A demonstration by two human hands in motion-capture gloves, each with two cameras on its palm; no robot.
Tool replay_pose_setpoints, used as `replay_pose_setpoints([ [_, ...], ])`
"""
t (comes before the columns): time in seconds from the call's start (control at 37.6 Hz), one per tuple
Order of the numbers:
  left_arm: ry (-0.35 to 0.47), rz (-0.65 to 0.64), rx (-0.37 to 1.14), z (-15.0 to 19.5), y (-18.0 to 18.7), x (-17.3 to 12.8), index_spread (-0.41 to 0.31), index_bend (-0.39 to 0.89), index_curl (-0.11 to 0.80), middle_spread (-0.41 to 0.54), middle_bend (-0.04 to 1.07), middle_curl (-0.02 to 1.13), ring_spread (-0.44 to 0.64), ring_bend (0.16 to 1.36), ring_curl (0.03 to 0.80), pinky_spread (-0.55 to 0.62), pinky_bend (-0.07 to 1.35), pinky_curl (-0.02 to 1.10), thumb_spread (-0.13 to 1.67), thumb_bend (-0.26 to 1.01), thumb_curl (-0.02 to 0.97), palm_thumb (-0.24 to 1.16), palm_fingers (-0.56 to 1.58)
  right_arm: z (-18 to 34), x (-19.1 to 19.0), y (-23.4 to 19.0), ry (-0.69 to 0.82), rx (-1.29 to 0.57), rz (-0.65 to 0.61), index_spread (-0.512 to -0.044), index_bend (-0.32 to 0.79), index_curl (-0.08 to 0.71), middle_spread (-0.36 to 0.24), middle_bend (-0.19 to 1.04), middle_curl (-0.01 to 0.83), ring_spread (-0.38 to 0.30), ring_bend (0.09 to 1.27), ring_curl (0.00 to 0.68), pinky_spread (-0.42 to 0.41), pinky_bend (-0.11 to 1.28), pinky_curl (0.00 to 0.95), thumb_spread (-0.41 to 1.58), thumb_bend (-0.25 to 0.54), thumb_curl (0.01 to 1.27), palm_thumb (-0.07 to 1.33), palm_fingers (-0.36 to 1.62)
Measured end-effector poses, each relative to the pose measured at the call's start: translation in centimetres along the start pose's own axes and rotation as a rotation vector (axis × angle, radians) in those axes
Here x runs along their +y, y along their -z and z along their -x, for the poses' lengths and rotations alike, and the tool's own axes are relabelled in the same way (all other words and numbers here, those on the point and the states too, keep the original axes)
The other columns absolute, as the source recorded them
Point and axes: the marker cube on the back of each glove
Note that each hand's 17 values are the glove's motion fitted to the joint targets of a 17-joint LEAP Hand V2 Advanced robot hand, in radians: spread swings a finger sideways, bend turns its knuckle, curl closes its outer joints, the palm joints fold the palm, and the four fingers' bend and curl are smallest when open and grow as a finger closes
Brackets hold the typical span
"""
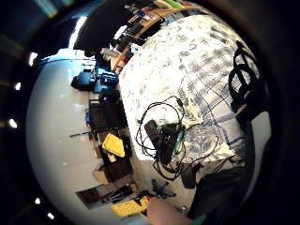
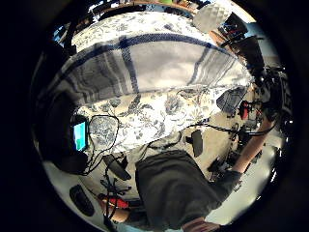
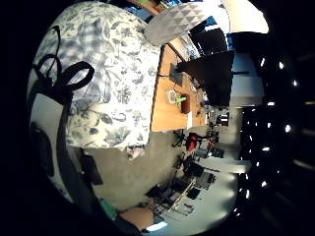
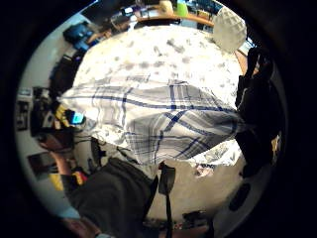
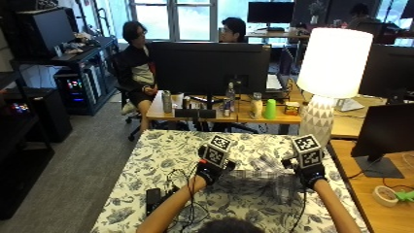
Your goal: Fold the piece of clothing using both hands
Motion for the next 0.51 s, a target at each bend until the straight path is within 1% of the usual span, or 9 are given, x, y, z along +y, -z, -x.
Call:
replay_pose_setpoints([
  [0.11,0.001,-0.003,0.000,0.5,1.0,0.1,-0.279,0.16,0.451,-0.341,0.34,0.53,-0.34,0.36,0.402,-0.43,0.50,0.40,1.38,-0.01,0.203,0.71,1.21,-0.5,0.3,1.1,0.006,-0.034,0.011,-0.252,0.18,0.493,-0.217,0.43,0.544,-0.244,0.69,0.471,-0.326,0.60,0.415,1.04,-0.012,0.29,1.12,1.32],
  [0.21,0.019,-0.010,0.011,1.1,1.9,-0.9,-0.275,0.16,0.452,-0.341,0.34,0.53,-0.34,0.36,0.403,-0.43,0.50,0.40,1.39,-0.01,0.201,0.71,1.21,-0.7,0.2,2.5,0.004,-0.054,0.007,-0.252,0.17,0.493,-0.217,0.44,0.545,-0.244,0.69,0.472,-0.327,0.60,0.416,1.04,-0.011,0.29,1.12,1.32],
  [0.29,0.051,-0.017,0.031,1.6,2.7,-2.2,-0.275,0.15,0.450,-0.342,0.34,0.53,-0.34,0.36,0.404,-0.44,0.50,0.40,1.39,-0.01,0.198,0.71,1.21,-1.1,-1.4,2.6,-0.015,-0.051,-0.006,-0.252,0.18,0.494,-0.217,0.44,0.546,-0.244,0.69,0.472,-0.327,0.60,0.416,1.04,-0.011,0.28,1.12,1.32],
  [0.37,0.095,0.008,0.040,2.0,2.9,-4.2,-0.274,0.15,0.449,-0.342,0.34,0.53,-0.34,0.36,0.404,-0.44,0.50,0.40,1.39,-0.01,0.196,0.71,1.21,-1.1,-3.5,2.7,-0.047,-0.044,0.002,-0.253,0.18,0.494,-0.217,0.44,0.546,-0.245,0.69,0.473,-0.330,0.60,0.417,1.05,-0.011,0.28,1.12,1.32],
  [0.51,0.159,0.069,0.030,2.2,1.9,-8.3,-0.273,0.16,0.449,-0.344,0.34,0.54,-0.34,0.35,0.404,-0.43,0.50,0.40,1.40,-0.01,0.193,0.70,1.20,-0.9,-7.6,1.7,-0.099,-0.048,0.053,-0.253,0.18,0.495,-0.217,0.44,0.545,-0.245,0.69,0.473,-0.332,0.61,0.418,1.05,-0.010,0.28,1.13,1.32],
])
